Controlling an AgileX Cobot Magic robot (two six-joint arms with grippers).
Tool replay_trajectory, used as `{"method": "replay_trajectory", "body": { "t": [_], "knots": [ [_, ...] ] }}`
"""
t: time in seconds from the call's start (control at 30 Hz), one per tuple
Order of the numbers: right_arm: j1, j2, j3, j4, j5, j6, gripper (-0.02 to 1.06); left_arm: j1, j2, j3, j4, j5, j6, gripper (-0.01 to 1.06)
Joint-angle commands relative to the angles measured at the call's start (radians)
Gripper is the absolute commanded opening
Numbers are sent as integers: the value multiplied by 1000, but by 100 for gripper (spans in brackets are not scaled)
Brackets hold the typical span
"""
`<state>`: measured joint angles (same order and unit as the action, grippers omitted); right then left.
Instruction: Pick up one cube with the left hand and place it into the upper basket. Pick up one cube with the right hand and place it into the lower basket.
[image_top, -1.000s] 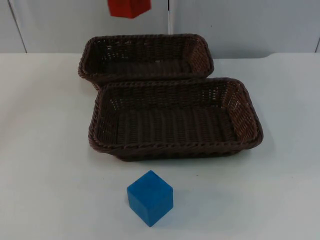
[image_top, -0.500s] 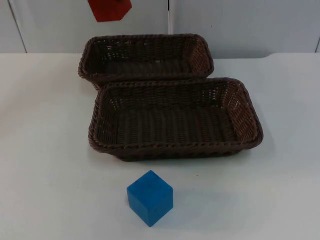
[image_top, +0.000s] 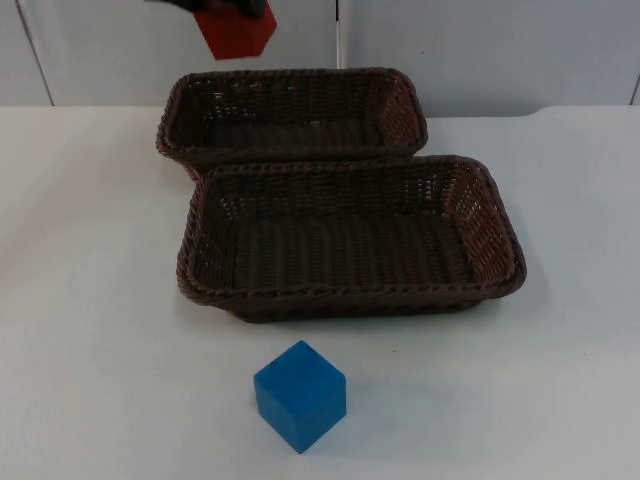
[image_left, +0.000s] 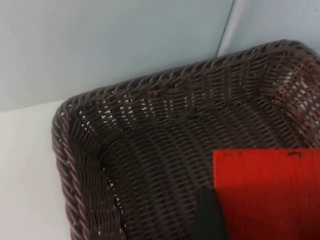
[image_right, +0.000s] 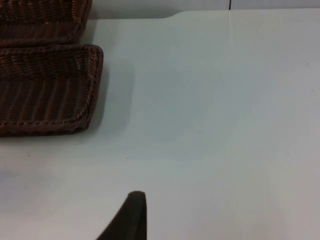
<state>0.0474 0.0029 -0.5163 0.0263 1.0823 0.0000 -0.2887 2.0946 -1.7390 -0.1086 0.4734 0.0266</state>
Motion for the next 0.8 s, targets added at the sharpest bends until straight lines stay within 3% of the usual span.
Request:
{"method": "replay_trajectory", "body": {
  "t": [0.0,0.3,0.77],
  "knots": [
    [-4,-3,0,2,-4,-8,105,0,19,-9,-12,-44,-8,0],
    [-4,-3,0,4,-4,-6,105,0,172,-58,-14,-204,-6,0],
    [-4,-3,0,4,-4,-8,105,0,343,-120,16,-297,-10,0]
  ]
}}
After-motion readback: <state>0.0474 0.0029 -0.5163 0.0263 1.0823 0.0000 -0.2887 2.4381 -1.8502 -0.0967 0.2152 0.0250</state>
